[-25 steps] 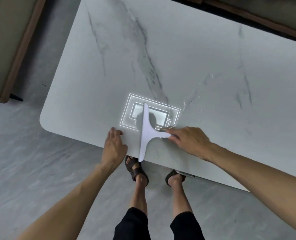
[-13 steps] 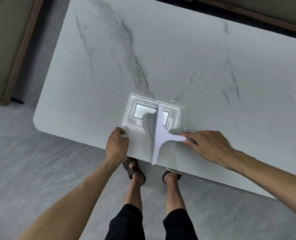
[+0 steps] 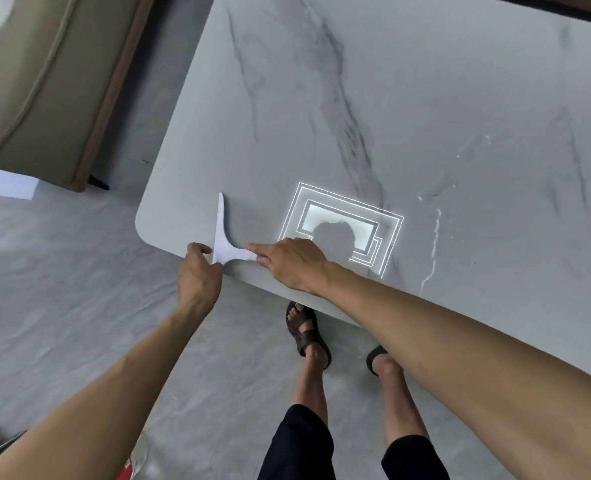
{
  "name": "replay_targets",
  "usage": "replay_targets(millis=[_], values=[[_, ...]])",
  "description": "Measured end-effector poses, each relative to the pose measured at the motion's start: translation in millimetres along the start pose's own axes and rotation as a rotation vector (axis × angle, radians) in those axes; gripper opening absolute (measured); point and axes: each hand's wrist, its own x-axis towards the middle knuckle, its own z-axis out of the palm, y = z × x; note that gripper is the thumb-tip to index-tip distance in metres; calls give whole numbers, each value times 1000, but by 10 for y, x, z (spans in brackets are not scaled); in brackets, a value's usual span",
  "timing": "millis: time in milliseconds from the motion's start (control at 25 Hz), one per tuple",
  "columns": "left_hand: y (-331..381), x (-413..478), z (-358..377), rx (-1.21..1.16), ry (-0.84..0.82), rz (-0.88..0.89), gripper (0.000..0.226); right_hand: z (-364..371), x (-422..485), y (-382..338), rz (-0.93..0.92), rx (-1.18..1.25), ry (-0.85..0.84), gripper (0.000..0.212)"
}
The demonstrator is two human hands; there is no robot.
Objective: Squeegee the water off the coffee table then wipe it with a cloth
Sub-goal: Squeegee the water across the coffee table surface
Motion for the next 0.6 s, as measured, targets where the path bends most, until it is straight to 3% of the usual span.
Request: replay_targets(millis=[160, 400, 520, 600], values=[[41, -18, 148, 56, -148, 100, 33, 32, -376, 285, 47, 11, 78, 37], [441, -568, 736, 163, -295, 382, 37, -107, -1720, 1203, 275, 8, 111, 42], [697, -980, 1197, 333, -416, 586, 46, -156, -2417, 1613, 393, 17, 146, 47], [852, -1238, 1508, 449, -490, 632, 53, -154, -2772, 1861, 459, 20, 134, 46]])
